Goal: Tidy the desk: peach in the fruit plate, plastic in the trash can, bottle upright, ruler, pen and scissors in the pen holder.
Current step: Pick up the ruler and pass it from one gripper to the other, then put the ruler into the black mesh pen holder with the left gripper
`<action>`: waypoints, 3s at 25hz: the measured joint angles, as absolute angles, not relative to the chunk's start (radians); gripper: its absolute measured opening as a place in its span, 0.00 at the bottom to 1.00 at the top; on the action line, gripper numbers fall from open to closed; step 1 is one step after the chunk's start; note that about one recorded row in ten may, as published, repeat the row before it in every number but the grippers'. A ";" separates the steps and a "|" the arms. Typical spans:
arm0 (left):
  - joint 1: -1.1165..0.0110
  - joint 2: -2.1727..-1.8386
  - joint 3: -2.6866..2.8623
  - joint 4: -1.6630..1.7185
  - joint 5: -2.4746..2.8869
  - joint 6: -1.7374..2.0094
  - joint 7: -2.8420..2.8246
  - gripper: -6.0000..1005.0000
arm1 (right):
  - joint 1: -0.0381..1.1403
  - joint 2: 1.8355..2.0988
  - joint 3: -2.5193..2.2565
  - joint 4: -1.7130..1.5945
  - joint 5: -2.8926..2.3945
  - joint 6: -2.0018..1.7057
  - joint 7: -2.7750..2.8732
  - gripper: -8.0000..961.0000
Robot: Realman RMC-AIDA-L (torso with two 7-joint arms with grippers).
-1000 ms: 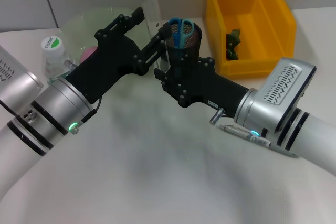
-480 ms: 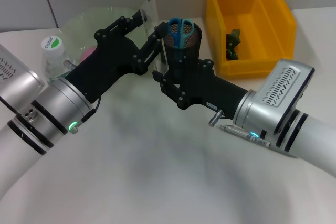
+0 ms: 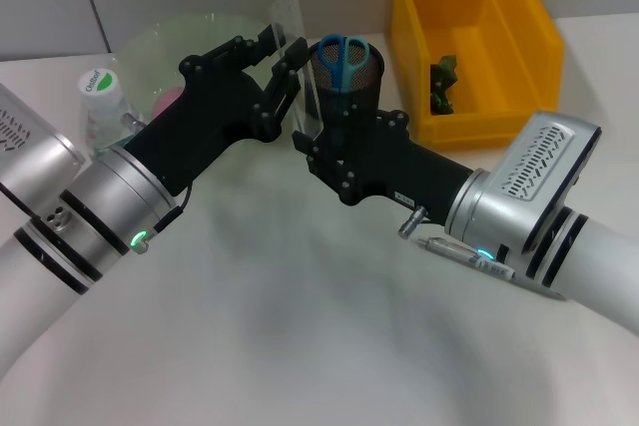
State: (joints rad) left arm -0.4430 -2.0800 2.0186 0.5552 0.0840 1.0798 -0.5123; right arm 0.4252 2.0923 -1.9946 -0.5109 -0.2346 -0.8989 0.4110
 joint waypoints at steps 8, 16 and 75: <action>-0.448 -2.080 2.022 0.554 0.084 1.080 -0.512 0.25 | 0.425 2.092 -1.997 -0.511 -0.235 -0.899 0.411 0.40; -0.448 -2.080 2.026 0.555 0.085 1.079 -0.512 0.20 | 0.425 2.092 -2.000 -0.511 -0.235 -0.899 0.411 0.45; -0.457 -2.079 2.006 0.567 0.084 1.129 -0.503 0.03 | 0.382 2.089 -1.888 -0.309 -0.197 -1.249 0.533 0.80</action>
